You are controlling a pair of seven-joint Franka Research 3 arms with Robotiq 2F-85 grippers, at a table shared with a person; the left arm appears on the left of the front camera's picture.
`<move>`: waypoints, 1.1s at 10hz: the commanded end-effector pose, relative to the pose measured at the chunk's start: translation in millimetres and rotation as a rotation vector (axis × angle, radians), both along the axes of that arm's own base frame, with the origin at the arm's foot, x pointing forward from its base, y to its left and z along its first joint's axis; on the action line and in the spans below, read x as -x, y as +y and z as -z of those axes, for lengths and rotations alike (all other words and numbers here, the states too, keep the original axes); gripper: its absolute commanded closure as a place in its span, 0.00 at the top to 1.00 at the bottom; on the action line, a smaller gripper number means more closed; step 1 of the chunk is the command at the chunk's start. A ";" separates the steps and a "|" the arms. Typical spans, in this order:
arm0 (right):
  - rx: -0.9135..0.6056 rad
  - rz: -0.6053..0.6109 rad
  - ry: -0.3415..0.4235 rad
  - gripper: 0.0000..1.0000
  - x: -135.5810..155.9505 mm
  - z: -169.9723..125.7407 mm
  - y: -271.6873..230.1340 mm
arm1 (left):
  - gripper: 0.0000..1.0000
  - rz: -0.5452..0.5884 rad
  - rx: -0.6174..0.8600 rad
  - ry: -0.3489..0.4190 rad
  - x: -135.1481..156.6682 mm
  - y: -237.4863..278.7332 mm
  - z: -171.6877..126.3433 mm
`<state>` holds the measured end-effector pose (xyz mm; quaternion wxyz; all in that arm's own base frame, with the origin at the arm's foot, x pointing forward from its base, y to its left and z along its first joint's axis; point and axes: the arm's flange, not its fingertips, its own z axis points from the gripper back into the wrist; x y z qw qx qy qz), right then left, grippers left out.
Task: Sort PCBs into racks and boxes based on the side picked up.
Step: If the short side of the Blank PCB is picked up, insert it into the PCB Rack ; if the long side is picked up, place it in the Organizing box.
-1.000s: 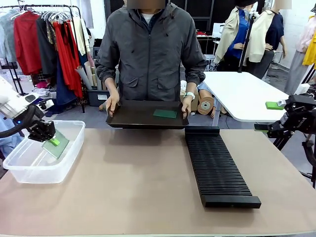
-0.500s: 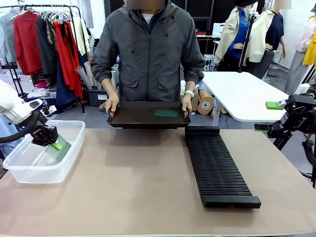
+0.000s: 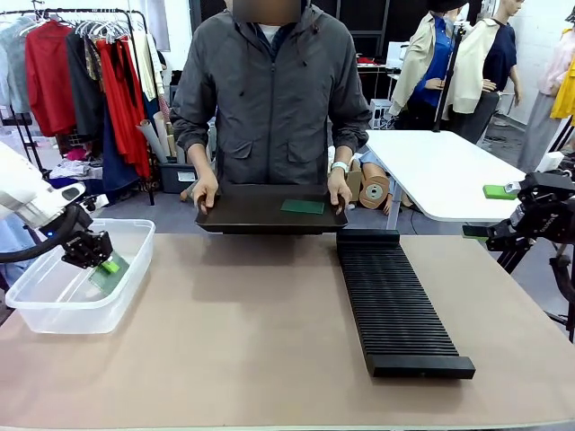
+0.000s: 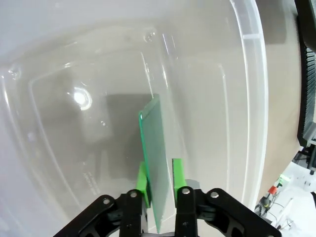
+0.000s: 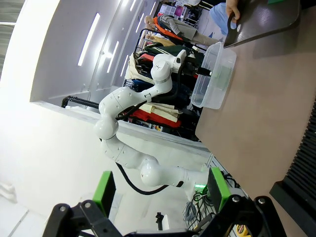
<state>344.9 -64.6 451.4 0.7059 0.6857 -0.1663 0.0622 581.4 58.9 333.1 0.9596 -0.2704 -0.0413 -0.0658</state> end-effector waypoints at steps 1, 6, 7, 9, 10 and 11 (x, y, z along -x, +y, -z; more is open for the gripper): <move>-0.007 -0.001 -0.004 1.00 1.1 -1.8 -0.4 | 0.68 -0.014 -0.045 -0.018 1.4 3.7 -11.3; -0.007 -0.001 -0.004 1.00 1.1 -1.8 -0.4 | 1.00 -0.017 -0.125 -0.033 20.4 -3.4 -54.5; -0.007 -0.001 -0.004 1.00 1.1 -1.8 -0.4 | 0.96 -0.021 -0.146 -0.065 24.8 -7.3 -64.6; -0.007 -0.001 -0.004 1.00 1.1 -1.8 -0.4 | 0.96 -0.024 -0.160 -0.084 34.0 -11.5 -80.6; -0.007 -0.001 -0.004 1.00 1.1 -1.8 -0.4 | 0.96 -0.024 -0.165 -0.081 39.5 -13.4 -88.5; -0.007 -0.001 -0.004 1.00 1.1 -1.8 -0.4 | 0.96 -0.015 -0.164 -0.084 44.6 -16.2 -96.3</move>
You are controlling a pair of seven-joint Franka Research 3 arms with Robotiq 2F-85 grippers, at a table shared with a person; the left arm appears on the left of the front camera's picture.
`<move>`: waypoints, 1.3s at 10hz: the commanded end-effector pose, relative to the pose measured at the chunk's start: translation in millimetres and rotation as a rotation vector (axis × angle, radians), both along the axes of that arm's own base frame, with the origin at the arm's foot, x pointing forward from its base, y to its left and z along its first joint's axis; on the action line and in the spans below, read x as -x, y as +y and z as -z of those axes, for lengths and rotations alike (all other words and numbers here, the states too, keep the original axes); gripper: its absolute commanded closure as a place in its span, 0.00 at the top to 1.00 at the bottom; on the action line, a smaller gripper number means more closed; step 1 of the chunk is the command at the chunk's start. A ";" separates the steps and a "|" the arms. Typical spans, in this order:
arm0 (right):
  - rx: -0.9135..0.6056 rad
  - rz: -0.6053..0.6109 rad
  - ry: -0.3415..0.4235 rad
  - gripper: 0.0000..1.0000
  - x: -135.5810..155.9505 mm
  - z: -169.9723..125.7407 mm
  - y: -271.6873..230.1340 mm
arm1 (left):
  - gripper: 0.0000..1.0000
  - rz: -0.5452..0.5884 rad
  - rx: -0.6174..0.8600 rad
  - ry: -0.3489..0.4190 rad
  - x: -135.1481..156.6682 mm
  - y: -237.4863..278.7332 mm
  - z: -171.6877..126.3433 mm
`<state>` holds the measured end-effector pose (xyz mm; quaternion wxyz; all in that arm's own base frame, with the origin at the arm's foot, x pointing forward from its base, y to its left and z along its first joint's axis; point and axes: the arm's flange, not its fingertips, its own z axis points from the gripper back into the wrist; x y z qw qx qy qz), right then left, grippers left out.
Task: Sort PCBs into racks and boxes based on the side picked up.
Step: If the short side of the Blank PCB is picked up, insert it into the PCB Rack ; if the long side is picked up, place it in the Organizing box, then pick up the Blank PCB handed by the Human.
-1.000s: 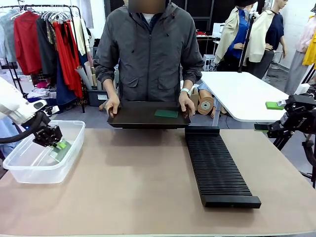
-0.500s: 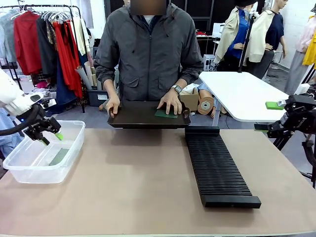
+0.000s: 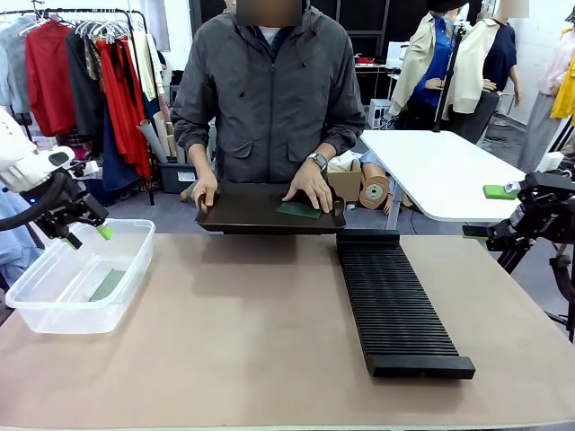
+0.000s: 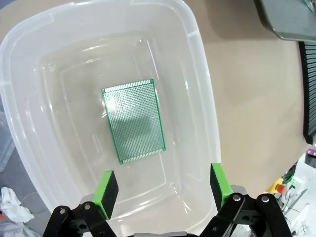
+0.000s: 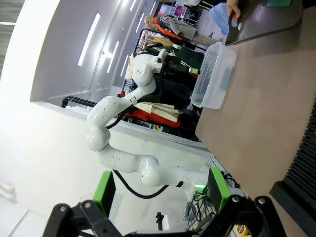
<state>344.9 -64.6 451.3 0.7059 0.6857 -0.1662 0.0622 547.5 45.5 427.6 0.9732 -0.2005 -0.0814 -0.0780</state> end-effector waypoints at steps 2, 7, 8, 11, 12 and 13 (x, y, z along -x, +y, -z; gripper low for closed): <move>-0.007 -0.001 -0.004 1.00 1.1 -1.9 -0.3 | 0.96 -0.013 -0.027 -0.004 14.9 -4.4 -9.9; -0.007 -0.001 -0.004 1.00 1.1 -1.9 -0.3 | 0.96 -0.010 0.004 0.011 9.1 -3.7 -7.8; -0.007 -0.001 -0.004 1.00 1.1 -1.9 -0.3 | 0.96 -0.007 0.007 0.011 9.1 -3.7 -7.7; -0.007 -0.001 -0.004 1.00 1.1 -1.9 -0.3 | 0.96 -0.009 0.014 0.015 7.9 -3.5 -5.3; -0.007 -0.001 -0.004 1.00 1.1 -1.9 -0.3 | 0.96 -0.008 0.037 0.011 7.8 -2.9 -5.1; -0.007 -0.001 -0.004 1.00 1.1 -1.9 -0.3 | 0.96 0.001 0.090 0.008 8.1 -1.6 -6.1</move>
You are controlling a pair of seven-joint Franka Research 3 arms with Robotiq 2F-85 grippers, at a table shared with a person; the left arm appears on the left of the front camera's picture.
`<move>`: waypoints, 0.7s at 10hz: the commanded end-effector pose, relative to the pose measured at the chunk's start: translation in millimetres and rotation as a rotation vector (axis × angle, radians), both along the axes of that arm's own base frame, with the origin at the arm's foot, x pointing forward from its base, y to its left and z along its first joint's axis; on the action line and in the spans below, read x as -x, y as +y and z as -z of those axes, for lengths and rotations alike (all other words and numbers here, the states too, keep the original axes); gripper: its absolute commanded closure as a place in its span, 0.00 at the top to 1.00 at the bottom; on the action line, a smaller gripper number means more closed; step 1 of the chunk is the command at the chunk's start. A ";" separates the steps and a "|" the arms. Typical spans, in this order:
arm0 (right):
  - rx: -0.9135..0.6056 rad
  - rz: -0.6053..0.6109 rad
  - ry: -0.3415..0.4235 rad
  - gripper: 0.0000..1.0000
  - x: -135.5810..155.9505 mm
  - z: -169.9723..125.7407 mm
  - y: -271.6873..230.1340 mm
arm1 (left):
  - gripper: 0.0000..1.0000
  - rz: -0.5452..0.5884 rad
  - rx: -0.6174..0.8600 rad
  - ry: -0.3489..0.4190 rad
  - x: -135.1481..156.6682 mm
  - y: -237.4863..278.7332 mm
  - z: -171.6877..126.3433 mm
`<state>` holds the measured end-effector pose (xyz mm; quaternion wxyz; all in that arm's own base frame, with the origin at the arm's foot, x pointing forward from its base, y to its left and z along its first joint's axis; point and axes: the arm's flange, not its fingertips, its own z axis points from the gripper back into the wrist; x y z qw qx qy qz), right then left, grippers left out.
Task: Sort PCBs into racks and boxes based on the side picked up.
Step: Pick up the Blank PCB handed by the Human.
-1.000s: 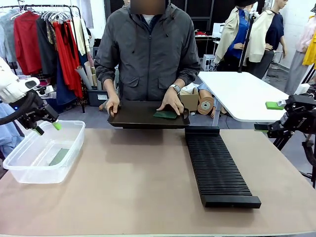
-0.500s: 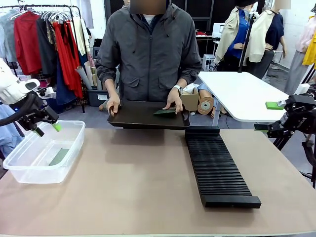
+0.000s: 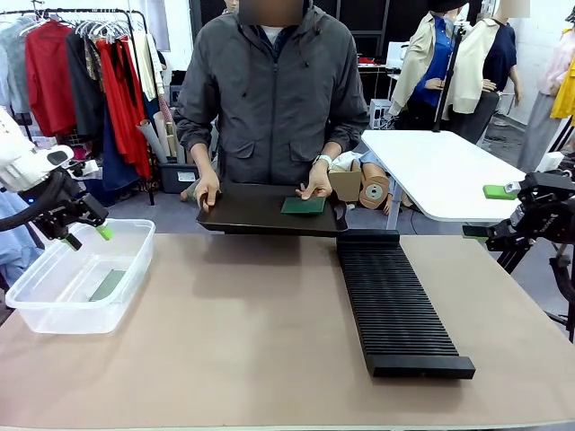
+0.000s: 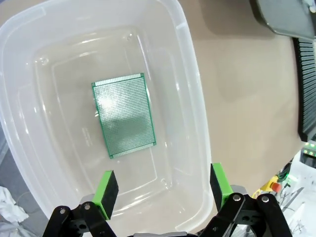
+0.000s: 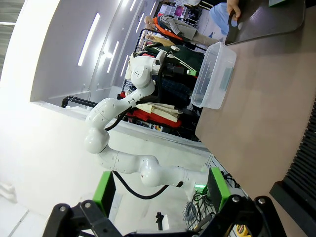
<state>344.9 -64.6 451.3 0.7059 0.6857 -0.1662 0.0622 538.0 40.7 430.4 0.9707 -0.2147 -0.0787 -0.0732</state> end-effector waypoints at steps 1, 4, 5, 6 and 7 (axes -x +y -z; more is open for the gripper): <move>-0.007 -0.001 -0.004 1.00 1.1 -1.9 -0.3 | 0.96 0.019 0.135 -0.005 -1.9 5.2 -4.7; -0.007 -0.001 -0.004 1.00 1.1 -1.9 -0.3 | 0.96 0.067 0.353 -0.025 -2.9 9.9 -9.5; -0.007 -0.001 -0.004 1.00 1.1 -1.9 -0.3 | 0.96 0.088 0.418 -0.029 -2.4 8.8 -11.1; -0.007 -0.001 -0.004 1.00 1.1 -1.9 -0.3 | 0.96 0.089 0.456 -0.043 -2.7 9.7 -12.4; -0.007 -0.001 -0.004 1.00 1.1 -1.9 -0.3 | 0.96 0.102 0.529 -0.051 -3.3 11.1 -14.7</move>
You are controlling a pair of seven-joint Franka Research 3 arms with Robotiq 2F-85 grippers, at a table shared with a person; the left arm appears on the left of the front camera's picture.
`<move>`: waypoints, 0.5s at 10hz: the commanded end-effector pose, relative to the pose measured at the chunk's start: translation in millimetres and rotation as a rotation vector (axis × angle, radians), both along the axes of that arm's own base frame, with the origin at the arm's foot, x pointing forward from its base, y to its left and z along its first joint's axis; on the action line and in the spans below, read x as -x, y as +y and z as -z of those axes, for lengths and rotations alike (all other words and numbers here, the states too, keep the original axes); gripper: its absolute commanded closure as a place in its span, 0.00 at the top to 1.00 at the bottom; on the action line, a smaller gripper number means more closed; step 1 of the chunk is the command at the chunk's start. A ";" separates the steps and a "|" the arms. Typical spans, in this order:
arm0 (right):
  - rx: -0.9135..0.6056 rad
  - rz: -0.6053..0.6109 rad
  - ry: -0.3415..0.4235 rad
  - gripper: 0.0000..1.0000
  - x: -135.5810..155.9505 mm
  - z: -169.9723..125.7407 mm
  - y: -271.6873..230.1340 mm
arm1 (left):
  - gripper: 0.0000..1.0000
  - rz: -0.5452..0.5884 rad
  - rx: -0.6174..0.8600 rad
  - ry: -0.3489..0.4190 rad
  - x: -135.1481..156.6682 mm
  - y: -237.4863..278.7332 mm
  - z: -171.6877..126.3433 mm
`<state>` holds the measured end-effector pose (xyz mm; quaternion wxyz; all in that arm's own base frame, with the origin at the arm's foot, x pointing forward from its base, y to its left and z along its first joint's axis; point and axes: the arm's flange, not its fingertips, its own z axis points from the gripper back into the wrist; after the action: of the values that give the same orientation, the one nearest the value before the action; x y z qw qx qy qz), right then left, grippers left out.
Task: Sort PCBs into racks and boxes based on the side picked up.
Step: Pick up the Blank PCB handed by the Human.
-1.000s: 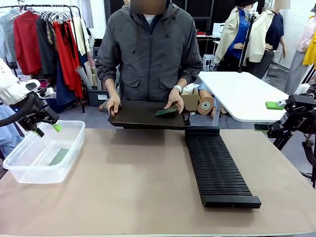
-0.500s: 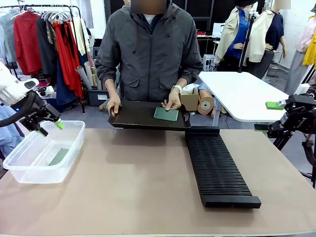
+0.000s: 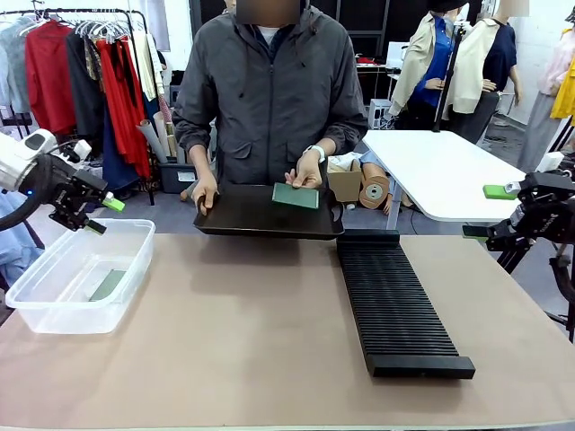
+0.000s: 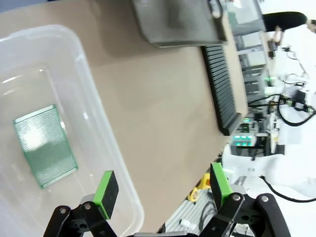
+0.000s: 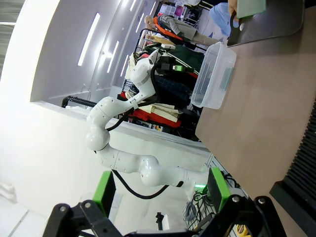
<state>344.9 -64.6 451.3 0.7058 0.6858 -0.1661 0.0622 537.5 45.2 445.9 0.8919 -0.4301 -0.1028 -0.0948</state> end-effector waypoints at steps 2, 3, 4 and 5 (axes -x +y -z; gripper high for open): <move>-0.007 0.000 -0.004 1.00 1.1 -1.9 -0.4 | 0.96 0.052 0.225 -0.039 -1.9 9.7 -5.9; -0.007 0.000 -0.004 1.00 1.1 -1.9 -0.4 | 0.96 0.056 0.300 -0.069 -1.1 11.0 -10.9; -0.007 0.000 -0.004 1.00 1.1 -1.9 -0.4 | 0.96 0.045 0.346 -0.101 0.0 11.1 -14.4; -0.007 0.000 -0.004 1.00 1.1 -1.9 -0.4 | 0.96 0.062 0.400 -0.103 1.5 9.0 -16.1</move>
<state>344.9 -64.6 451.4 0.7058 0.6858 -0.1661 0.0623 535.5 52.1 464.3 0.8005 -0.5712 -0.1442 -0.1103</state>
